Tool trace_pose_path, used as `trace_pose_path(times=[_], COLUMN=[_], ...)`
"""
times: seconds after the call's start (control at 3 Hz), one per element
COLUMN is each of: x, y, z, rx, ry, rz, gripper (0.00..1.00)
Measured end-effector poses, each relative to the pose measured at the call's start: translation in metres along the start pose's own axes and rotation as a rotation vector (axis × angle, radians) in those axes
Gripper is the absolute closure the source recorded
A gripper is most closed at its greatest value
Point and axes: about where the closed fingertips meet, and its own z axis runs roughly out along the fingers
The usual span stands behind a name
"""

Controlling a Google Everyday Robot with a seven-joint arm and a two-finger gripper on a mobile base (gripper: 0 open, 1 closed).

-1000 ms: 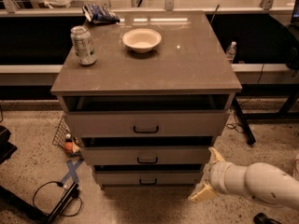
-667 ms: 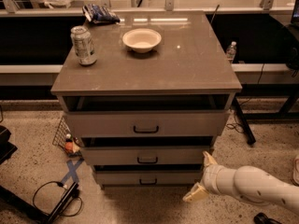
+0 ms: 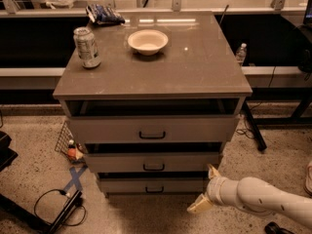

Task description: Open bottom drawer

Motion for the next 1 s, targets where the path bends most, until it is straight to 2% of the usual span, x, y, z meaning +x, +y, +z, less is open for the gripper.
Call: trace_pose_path(times=[0.33, 0.67, 1.0], x=[0.008, 0.029, 0.065], y=[0.014, 0.029, 0.051], z=[0.017, 0.046, 0.108], rx=[-0.055, -0.116, -0.194], ry=[0.004, -0.008, -0.015], rz=[0.009, 0.037, 0.069], gripper=[0.0, 0.0, 0.0])
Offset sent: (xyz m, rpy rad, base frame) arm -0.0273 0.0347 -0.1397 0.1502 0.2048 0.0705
